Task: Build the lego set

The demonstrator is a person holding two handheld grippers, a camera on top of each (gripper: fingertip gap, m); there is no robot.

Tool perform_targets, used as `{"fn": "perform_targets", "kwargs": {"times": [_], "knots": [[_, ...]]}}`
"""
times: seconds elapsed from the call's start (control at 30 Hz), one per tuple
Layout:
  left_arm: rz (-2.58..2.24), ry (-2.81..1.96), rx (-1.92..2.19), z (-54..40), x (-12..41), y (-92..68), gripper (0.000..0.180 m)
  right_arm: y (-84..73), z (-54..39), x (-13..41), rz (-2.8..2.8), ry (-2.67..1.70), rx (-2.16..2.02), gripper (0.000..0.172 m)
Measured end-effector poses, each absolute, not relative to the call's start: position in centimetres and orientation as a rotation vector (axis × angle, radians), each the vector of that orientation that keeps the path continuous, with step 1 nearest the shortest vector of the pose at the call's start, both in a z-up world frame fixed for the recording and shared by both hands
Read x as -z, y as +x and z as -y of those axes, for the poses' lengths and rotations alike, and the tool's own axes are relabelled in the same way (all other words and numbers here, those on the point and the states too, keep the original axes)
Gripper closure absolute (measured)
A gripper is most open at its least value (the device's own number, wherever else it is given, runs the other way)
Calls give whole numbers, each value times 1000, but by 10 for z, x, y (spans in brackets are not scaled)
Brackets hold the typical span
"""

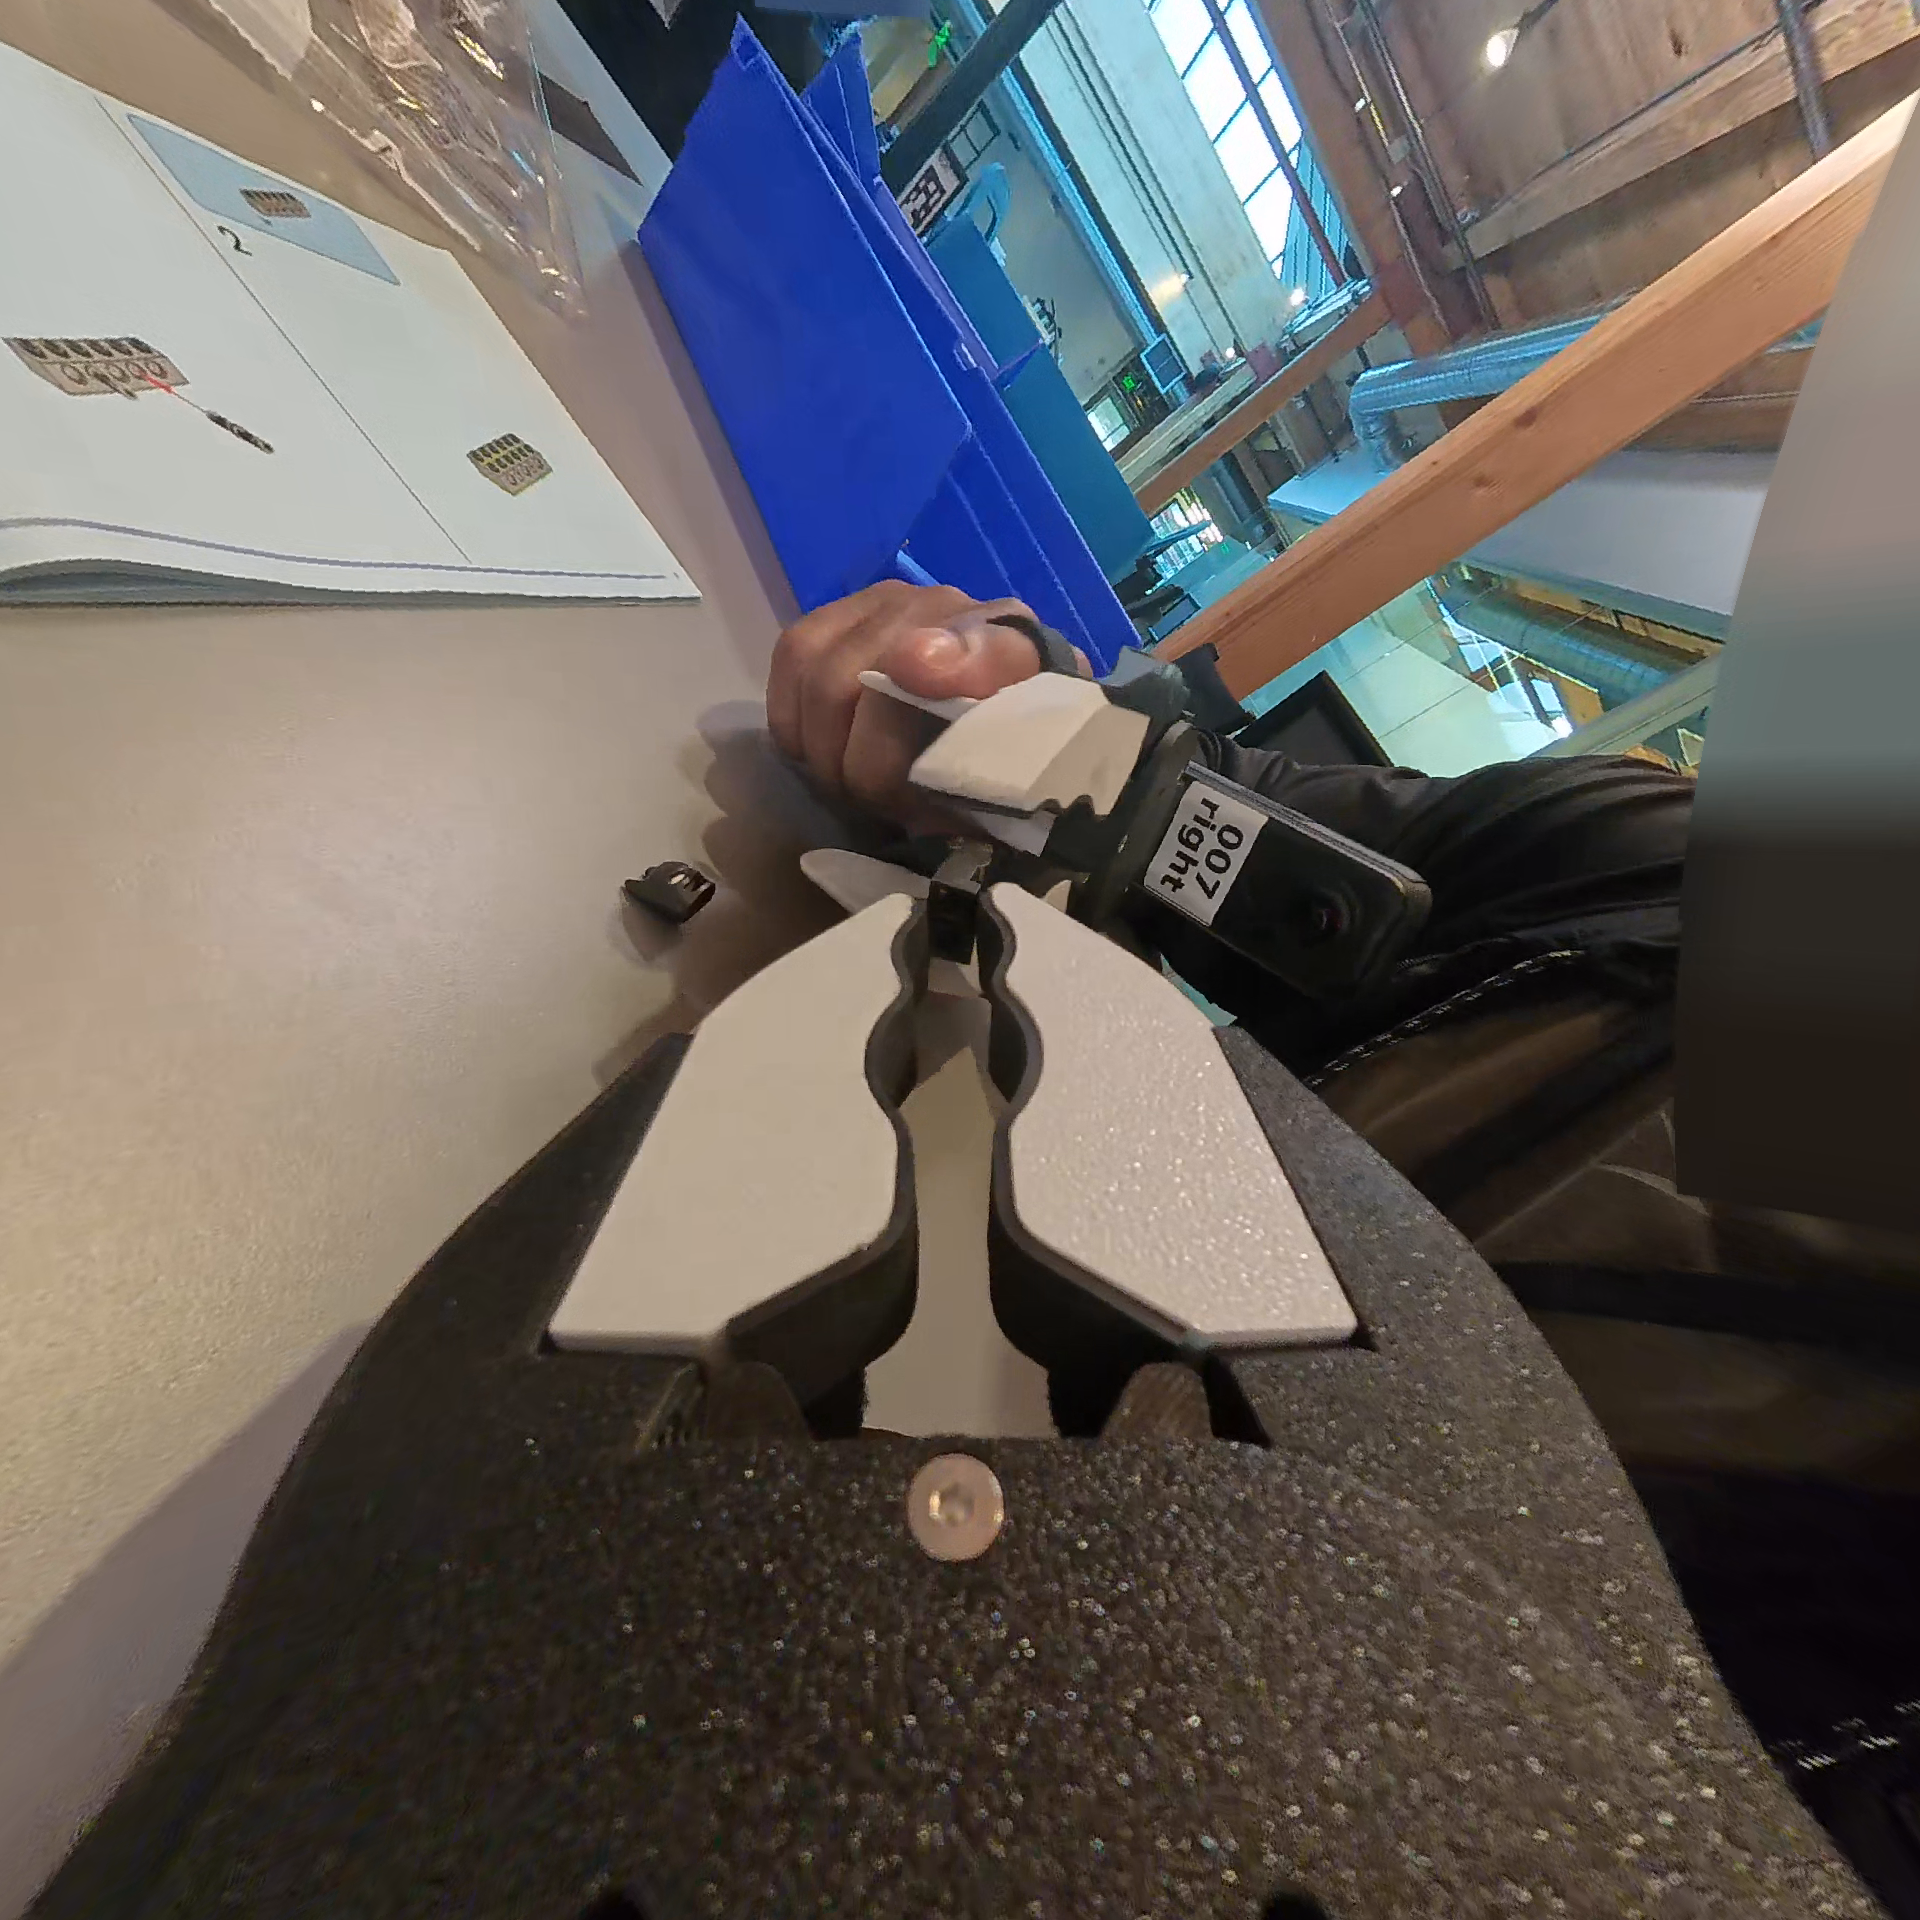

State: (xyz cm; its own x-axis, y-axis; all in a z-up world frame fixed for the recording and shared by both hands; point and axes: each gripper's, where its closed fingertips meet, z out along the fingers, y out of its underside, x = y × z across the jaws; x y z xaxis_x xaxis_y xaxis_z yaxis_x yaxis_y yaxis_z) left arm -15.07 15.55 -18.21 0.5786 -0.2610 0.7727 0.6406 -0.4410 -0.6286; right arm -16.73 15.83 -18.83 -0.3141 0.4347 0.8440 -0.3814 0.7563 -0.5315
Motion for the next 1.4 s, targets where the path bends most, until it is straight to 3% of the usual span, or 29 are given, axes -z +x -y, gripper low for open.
{"fn": "perform_targets", "kwargs": {"times": [0.63, 0.83, 1.4], "knots": [[-397, -1906, -66, -156, 196, -154, 172, -159, -153, 191, 1861, -159, -1031, 149], [-453, -1873, -100, -155, 194, -150, 172, -157, -151, 193, 1894, -143, -1048, 159], [-424, -1812, -273, -161, 186, -157, 171, -167, -160, 188, 1870, -249, -971, 163]]}}
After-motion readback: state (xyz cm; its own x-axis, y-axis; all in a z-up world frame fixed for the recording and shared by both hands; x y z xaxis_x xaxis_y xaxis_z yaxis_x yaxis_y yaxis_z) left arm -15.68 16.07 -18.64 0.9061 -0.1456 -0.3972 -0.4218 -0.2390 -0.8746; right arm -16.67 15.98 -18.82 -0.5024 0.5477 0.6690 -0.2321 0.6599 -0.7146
